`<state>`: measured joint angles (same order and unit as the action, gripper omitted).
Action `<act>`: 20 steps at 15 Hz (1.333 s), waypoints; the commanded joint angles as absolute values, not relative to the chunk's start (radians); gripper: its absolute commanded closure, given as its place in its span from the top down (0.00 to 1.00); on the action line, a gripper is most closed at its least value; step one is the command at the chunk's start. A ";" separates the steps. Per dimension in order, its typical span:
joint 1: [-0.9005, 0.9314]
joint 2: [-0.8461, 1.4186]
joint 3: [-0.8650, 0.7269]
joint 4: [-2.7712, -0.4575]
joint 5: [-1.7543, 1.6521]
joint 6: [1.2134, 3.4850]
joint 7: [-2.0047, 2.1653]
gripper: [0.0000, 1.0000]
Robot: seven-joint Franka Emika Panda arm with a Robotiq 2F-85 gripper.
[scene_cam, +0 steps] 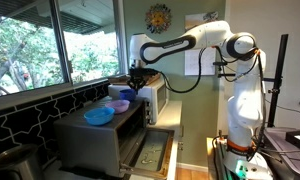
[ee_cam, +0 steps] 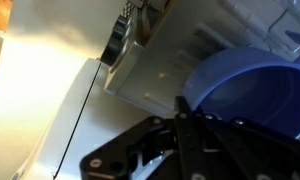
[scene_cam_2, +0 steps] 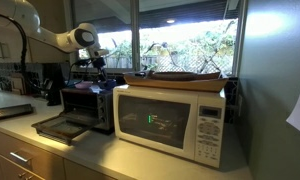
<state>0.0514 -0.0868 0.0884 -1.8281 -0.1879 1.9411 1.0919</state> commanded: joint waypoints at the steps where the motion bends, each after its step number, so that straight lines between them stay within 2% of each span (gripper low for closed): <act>1: 0.047 -0.099 0.090 -1.857 -0.201 1.959 1.113 0.01; 3: 0.047 -0.100 0.090 -1.860 -0.200 1.958 1.113 0.01; 4: 0.046 -0.097 0.088 -1.852 -0.187 1.943 1.123 0.30; 5: 0.044 -0.098 0.087 -1.851 -0.184 1.945 1.128 0.32; 7: 0.042 -0.106 0.084 -1.845 -0.176 1.942 1.141 0.44; 14: 0.052 -0.168 0.093 -1.820 -0.137 1.907 1.080 0.97; 15: 0.059 -0.177 0.098 -1.822 -0.122 1.902 1.024 1.00; 20: 0.099 -0.199 0.131 -1.833 -0.047 1.900 0.783 1.00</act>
